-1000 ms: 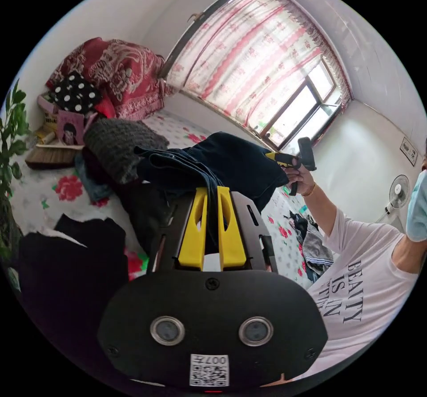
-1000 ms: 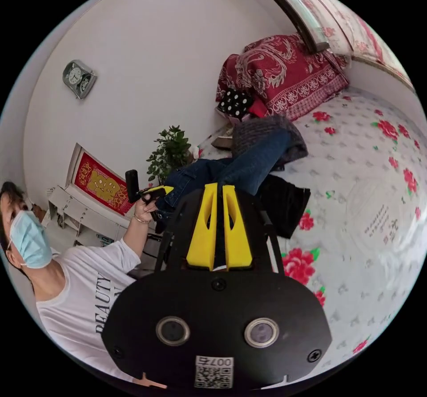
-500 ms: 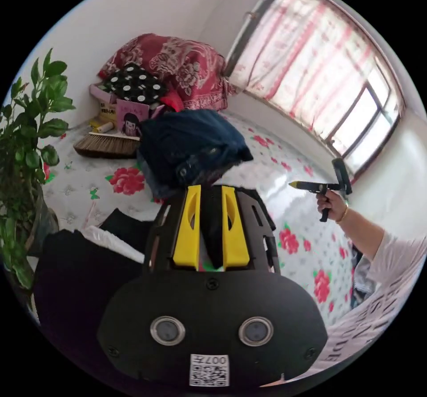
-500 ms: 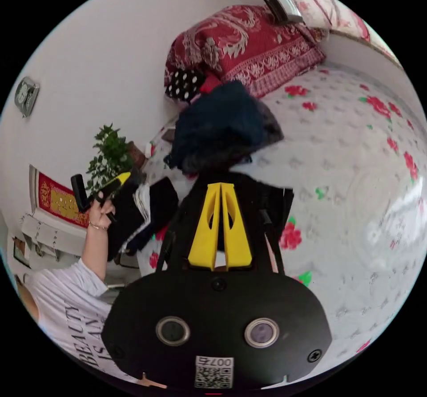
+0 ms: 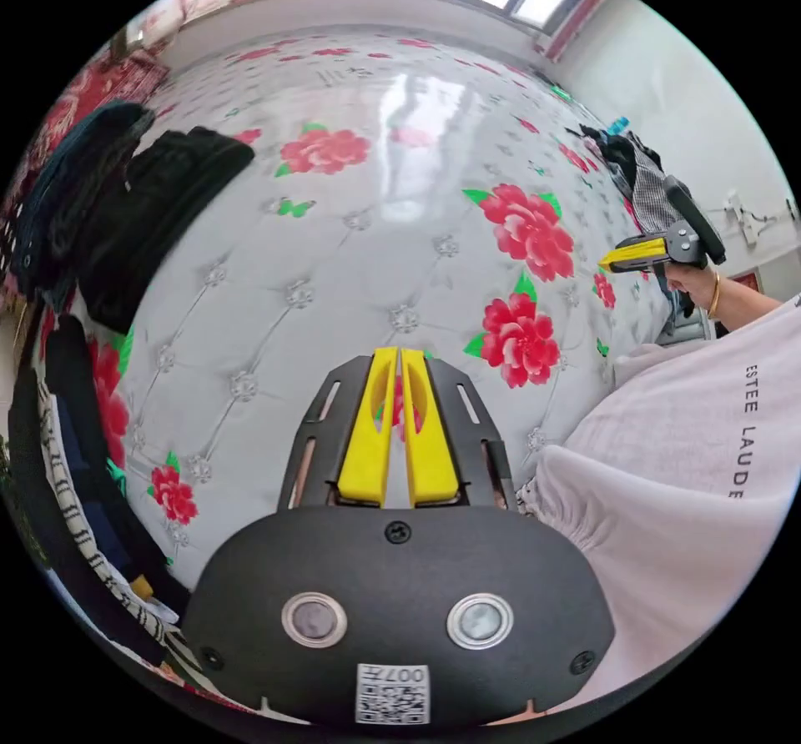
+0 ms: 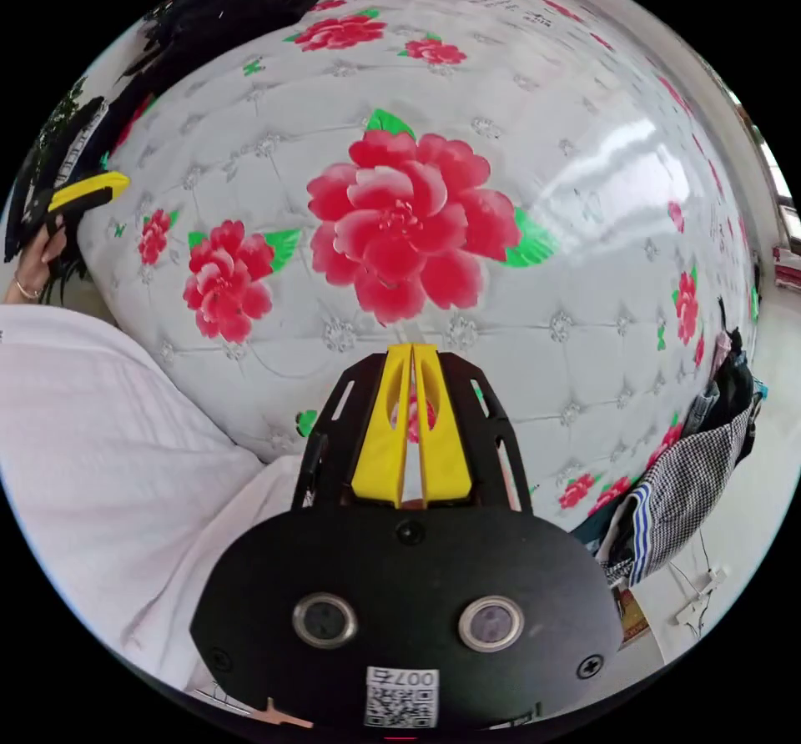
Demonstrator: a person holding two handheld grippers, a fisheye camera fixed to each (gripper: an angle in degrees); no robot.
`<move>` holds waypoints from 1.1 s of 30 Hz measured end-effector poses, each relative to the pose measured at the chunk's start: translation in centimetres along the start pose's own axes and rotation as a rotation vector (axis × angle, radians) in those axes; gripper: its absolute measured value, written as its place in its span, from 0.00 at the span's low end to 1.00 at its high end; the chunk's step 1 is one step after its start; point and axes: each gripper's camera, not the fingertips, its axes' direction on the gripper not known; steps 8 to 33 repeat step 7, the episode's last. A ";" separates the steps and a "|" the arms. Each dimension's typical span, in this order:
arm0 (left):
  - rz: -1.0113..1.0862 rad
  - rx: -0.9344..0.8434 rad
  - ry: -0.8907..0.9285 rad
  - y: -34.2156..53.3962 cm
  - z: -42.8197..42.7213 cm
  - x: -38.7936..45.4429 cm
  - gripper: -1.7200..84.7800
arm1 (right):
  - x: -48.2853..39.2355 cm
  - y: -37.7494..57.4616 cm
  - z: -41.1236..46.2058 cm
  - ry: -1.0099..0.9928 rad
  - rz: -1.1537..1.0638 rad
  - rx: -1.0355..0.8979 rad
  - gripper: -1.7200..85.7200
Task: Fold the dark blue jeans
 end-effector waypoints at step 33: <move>0.092 -0.050 -0.037 -0.6 4.0 12.7 0.01 | -3.1 7.6 0.4 -0.013 0.016 0.202 0.02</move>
